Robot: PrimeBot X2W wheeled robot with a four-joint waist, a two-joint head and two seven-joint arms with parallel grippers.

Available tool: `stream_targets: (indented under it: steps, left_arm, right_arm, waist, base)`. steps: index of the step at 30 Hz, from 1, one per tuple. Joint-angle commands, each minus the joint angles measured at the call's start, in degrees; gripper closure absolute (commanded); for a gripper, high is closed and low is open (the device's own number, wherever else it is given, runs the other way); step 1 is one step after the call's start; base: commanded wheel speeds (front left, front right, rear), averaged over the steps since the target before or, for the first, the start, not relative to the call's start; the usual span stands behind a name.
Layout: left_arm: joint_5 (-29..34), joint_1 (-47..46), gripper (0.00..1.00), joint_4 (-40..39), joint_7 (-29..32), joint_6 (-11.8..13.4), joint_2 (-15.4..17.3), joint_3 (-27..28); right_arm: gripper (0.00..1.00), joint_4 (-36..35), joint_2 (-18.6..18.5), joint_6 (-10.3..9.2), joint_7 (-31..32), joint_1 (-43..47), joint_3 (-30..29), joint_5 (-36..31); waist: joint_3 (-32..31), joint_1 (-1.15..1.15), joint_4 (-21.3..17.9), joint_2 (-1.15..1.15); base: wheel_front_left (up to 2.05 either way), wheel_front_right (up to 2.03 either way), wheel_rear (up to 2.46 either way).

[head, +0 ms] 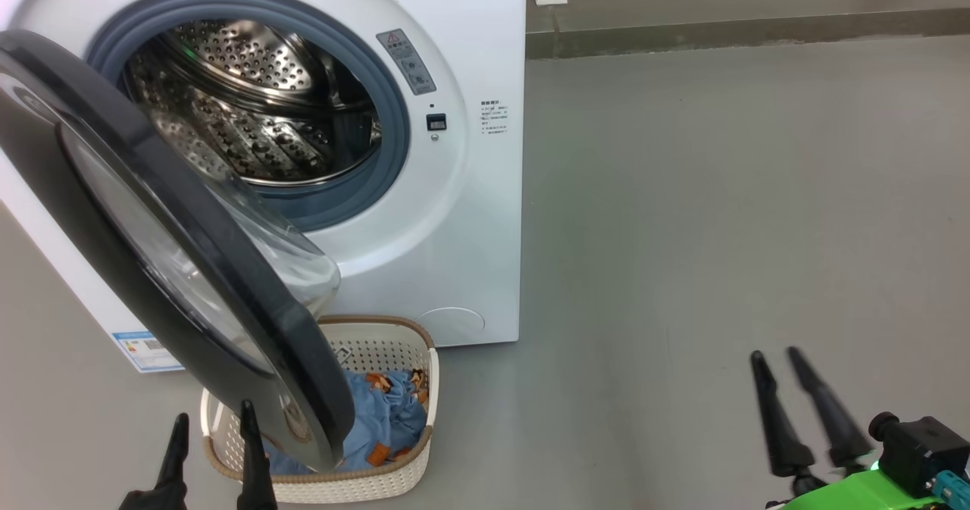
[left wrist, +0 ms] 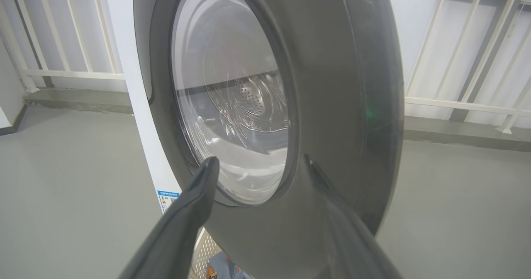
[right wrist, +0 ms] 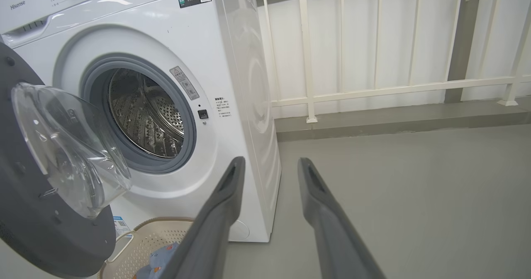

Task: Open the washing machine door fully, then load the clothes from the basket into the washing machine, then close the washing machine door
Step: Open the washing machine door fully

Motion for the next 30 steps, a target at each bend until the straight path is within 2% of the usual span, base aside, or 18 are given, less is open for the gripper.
stream_targets:
  steps: [1, 8, 30]
  left_arm:
    - [-0.7, -1.0, 0.0, -1.7, -0.4, -0.4, 0.6, 1.7]
    - [-1.4, -0.9, 0.0, -1.7, -0.4, -0.4, 0.6, 1.4]
    - [-1.7, -0.7, 0.0, -1.4, -0.4, -0.8, 0.6, 0.9]
  right_arm:
    - [0.0, -2.2, 0.2, 0.09, -0.1, -0.8, 0.5, -1.0]
    - [0.0, -2.6, 1.3, 0.09, -0.5, 0.1, -0.4, -2.2]
    - [0.0, -2.6, 1.9, 0.09, -0.6, 0.9, -0.1, -2.9]
  waist:
    - [0.0, 0.0, -0.1, 0.0]
    - [0.1, 0.0, -0.1, 0.0]
    - [0.2, 0.0, 0.5, 0.0]
  base:
    - [0.0, 0.0, 0.0]
    - [0.0, 0.0, 0.0]
    - [0.0, 0.0, 0.0]
